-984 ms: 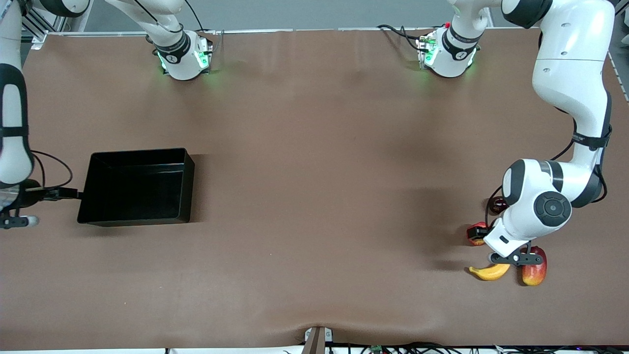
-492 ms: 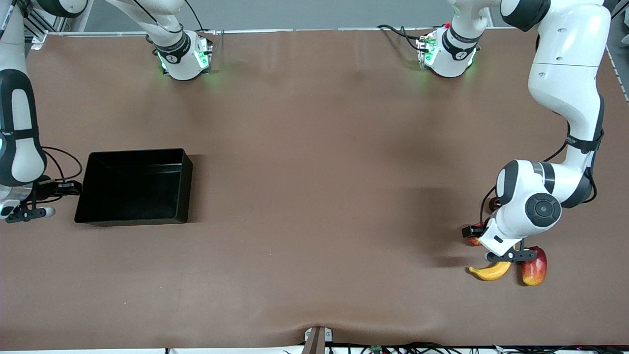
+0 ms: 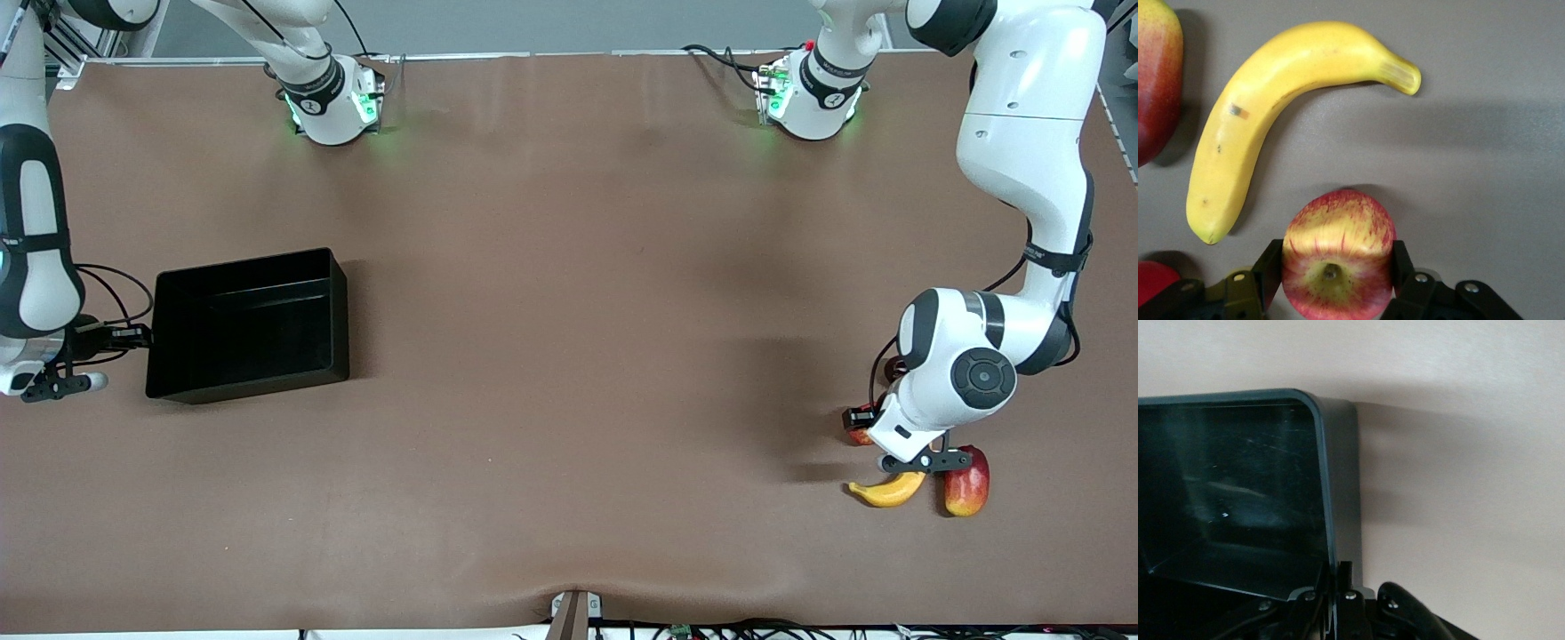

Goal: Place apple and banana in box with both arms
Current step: 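Push the box with the right gripper while the left gripper lifts the apple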

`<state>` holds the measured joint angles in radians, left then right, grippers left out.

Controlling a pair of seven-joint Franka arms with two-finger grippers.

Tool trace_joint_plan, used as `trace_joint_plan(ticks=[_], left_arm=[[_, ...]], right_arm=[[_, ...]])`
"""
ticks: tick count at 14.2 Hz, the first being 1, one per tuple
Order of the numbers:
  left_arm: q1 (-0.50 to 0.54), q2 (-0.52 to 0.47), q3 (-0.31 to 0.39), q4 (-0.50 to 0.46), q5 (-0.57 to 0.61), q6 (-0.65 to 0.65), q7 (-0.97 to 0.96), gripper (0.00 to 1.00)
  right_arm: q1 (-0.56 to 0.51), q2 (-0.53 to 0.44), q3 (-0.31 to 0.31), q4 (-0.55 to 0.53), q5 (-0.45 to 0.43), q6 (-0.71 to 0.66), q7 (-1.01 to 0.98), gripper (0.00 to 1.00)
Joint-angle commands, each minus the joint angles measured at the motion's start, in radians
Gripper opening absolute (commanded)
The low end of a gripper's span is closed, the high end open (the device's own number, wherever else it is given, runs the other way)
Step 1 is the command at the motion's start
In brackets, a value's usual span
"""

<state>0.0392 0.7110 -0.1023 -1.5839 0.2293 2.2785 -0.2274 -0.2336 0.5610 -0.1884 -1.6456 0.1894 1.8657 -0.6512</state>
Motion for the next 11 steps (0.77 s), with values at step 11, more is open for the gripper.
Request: trace_joint_plan(ticks=[11], left_arm=[[-0.008,-0.189,-0.042,0.073,0.013,-0.192,0.002,0.00]], right_arm=[[0.332,-0.012,0.014,0.164,0.228,-0.214,0.360,0.00]])
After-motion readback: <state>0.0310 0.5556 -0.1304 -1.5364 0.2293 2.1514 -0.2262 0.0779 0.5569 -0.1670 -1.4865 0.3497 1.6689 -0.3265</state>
